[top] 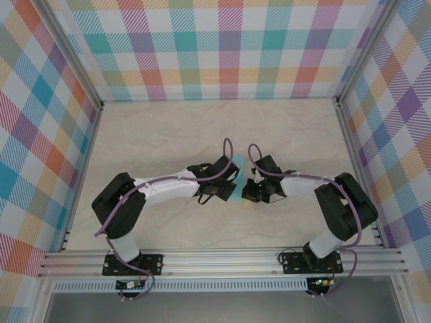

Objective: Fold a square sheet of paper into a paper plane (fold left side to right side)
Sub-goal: Fold the triangle a second time at the center of the table.

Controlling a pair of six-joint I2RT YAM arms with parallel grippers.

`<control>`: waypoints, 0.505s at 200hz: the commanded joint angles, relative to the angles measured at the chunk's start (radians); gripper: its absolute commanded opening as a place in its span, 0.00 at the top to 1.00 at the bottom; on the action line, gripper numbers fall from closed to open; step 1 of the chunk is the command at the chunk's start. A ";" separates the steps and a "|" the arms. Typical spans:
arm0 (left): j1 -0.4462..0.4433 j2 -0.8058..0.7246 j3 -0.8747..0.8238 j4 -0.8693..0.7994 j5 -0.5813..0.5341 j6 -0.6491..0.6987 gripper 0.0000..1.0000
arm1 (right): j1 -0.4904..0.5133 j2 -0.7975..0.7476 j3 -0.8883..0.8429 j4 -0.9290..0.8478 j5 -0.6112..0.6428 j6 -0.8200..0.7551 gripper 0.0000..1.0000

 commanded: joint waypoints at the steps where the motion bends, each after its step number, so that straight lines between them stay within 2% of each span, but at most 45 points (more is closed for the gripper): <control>1: 0.019 0.014 0.020 -0.022 0.010 0.017 1.00 | 0.019 0.039 0.010 -0.081 0.060 -0.029 0.98; 101: 0.055 0.058 0.052 -0.044 -0.019 0.018 0.99 | 0.036 0.060 0.041 -0.127 0.083 -0.040 0.98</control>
